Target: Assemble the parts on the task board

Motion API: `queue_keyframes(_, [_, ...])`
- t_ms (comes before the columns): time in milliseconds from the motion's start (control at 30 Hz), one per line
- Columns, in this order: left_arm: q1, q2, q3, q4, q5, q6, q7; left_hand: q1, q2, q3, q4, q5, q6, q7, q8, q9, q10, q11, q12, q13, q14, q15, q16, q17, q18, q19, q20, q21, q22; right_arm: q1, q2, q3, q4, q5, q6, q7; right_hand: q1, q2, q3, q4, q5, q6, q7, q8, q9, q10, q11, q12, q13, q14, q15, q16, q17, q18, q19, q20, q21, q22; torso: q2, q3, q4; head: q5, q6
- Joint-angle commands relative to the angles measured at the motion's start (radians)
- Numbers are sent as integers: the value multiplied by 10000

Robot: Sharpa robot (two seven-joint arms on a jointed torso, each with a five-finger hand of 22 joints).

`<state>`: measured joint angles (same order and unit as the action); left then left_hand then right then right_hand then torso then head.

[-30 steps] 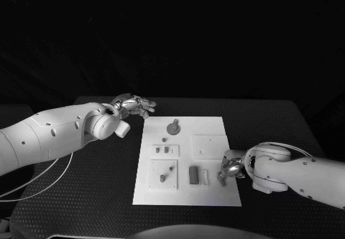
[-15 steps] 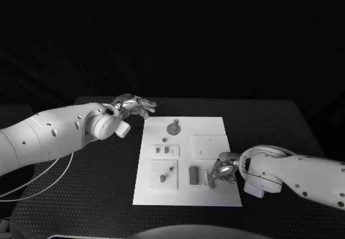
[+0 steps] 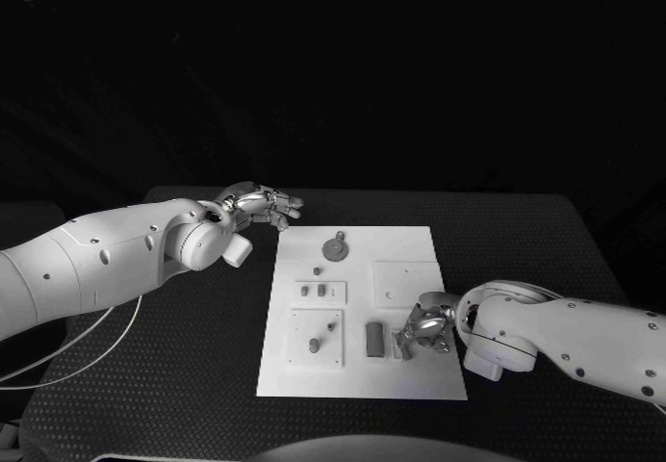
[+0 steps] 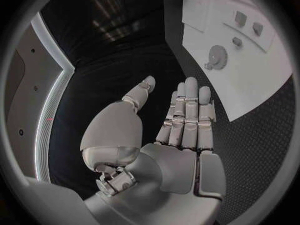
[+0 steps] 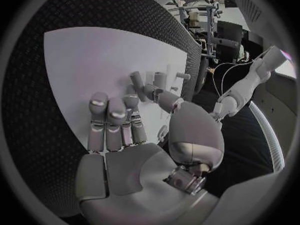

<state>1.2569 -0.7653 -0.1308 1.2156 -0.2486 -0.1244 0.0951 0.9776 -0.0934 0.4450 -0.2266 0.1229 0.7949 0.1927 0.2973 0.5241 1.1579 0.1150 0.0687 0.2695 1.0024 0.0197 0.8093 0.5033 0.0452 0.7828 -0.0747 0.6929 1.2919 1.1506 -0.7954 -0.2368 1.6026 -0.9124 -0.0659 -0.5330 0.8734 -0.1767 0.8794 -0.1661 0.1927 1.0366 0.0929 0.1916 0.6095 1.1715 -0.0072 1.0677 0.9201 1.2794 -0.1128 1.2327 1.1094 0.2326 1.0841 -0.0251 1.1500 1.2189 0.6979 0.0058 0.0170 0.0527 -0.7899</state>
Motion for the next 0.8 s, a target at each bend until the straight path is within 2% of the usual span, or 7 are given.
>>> queue_keyframes(33, [7,16,5,25,-48,176,45,-46,30,-27,59,4,-74,12,48,-11,15,85,31,-13,37,37,-62,16,111,62,-6,-51,17,-14,47,-5,-13,69,-60,75,-101,-37,-75,17,-65,-27,91,20,-18,51,-30,35,-15,5,6,-63,-2,292,90,-19,31,-19,-4,6,-5,19,-16])
queue_keyframes(400, [7,14,5,27,-61,230,11,-49,31,-28,64,4,-77,12,50,-13,13,86,30,-13,37,37,-67,22,111,63,-5,-54,23,-14,172,-5,-150,155,-21,115,-278,-165,-274,158,-144,3,72,65,-39,47,-49,48,-16,14,-14,-68,10,292,113,-48,33,-53,0,-2,0,34,-24])
queue_keyframes(733, [8,-3,5,31,-71,248,-14,-52,31,-30,66,3,-78,13,50,-13,11,86,29,-14,37,38,-69,24,110,63,-5,-56,25,-15,214,-6,-173,189,-24,112,-347,-182,-327,235,-229,25,61,89,-46,46,-59,50,-18,16,-22,-70,16,292,114,-60,32,-66,0,-1,-2,38,-48])
queue_keyframes(800, [8,0,5,31,-78,254,-15,-52,31,-30,67,3,-78,13,51,-13,11,86,29,-14,37,38,-69,25,110,63,-5,-56,25,-15,216,-6,-156,189,15,130,-484,-173,-382,358,-344,52,59,106,-44,52,-61,52,-19,19,-21,-70,17,292,120,-51,31,-73,0,-1,-2,38,-48])
